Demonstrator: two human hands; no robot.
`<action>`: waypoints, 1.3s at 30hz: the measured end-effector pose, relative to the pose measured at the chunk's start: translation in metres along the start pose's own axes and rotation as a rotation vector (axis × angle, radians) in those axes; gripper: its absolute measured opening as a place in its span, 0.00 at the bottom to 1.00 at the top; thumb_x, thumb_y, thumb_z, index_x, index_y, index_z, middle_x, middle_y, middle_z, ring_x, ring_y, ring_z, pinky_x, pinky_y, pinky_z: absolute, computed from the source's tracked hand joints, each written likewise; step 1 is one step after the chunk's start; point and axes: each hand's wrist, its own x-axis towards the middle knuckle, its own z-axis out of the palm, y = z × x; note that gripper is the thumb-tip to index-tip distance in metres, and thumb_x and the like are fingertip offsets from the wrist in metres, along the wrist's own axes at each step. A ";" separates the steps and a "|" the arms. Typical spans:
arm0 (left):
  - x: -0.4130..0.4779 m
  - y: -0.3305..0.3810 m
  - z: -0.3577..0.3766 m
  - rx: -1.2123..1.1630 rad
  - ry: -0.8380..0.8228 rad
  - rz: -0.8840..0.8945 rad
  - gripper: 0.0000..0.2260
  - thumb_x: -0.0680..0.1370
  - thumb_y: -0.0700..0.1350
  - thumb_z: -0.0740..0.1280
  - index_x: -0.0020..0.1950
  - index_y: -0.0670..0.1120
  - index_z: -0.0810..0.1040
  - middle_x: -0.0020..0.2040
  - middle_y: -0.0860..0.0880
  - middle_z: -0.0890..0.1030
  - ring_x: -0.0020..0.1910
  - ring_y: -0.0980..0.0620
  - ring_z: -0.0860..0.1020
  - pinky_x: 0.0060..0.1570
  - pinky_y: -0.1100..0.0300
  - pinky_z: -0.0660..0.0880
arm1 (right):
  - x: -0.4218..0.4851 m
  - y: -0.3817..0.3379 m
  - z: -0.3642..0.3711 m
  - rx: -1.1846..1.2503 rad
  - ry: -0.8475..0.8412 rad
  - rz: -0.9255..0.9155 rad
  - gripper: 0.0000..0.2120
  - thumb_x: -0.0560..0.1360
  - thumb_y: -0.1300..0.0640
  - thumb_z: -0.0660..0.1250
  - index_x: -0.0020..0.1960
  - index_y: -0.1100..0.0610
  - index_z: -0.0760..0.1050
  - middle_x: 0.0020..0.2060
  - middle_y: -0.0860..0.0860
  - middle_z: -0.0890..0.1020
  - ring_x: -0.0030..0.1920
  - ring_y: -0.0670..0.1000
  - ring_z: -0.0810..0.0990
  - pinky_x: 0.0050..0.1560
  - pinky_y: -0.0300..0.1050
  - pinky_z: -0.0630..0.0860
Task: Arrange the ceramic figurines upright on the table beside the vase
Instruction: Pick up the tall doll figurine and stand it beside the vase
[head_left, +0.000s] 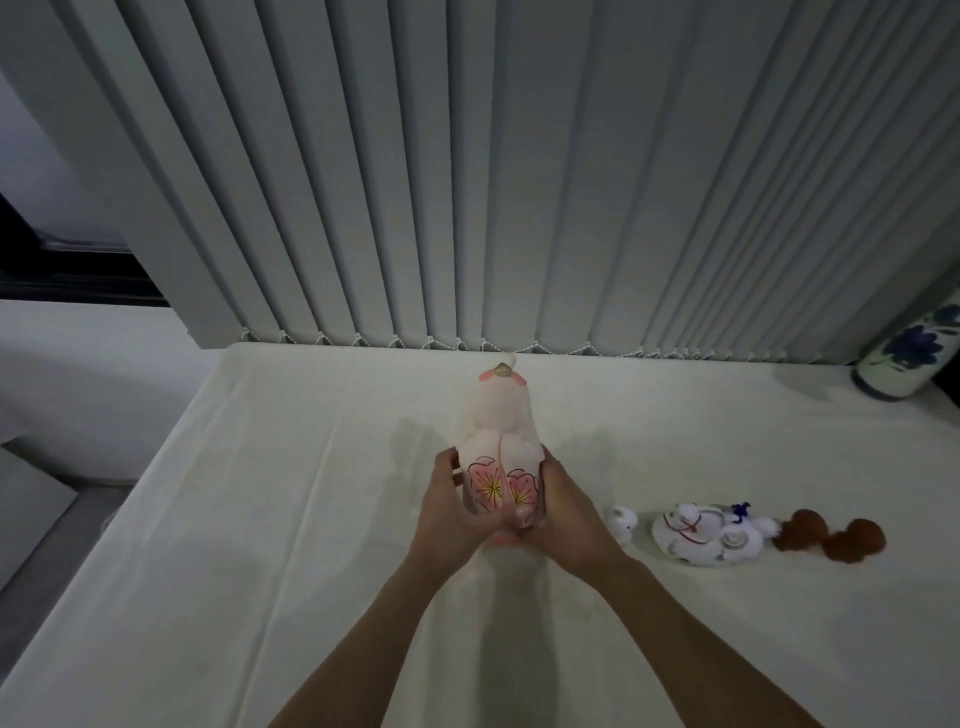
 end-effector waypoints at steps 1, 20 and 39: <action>-0.003 -0.002 0.003 -0.002 0.007 0.010 0.40 0.55 0.53 0.82 0.60 0.54 0.64 0.52 0.60 0.76 0.57 0.55 0.75 0.48 0.65 0.78 | -0.002 0.004 0.001 0.002 0.003 -0.007 0.36 0.61 0.43 0.73 0.65 0.41 0.60 0.52 0.33 0.76 0.50 0.35 0.78 0.37 0.25 0.77; -0.020 -0.009 0.011 0.161 -0.012 0.130 0.46 0.57 0.51 0.82 0.69 0.46 0.62 0.63 0.50 0.73 0.58 0.57 0.74 0.44 0.77 0.72 | -0.019 0.031 0.018 -0.044 0.096 0.064 0.34 0.68 0.58 0.70 0.69 0.54 0.58 0.57 0.48 0.75 0.55 0.47 0.78 0.40 0.26 0.72; -0.024 -0.015 -0.002 0.186 -0.138 0.070 0.52 0.56 0.58 0.81 0.74 0.51 0.58 0.68 0.50 0.72 0.67 0.51 0.72 0.64 0.47 0.75 | -0.030 0.001 -0.009 0.045 -0.023 0.015 0.38 0.69 0.61 0.74 0.72 0.49 0.57 0.57 0.39 0.69 0.58 0.40 0.70 0.45 0.14 0.68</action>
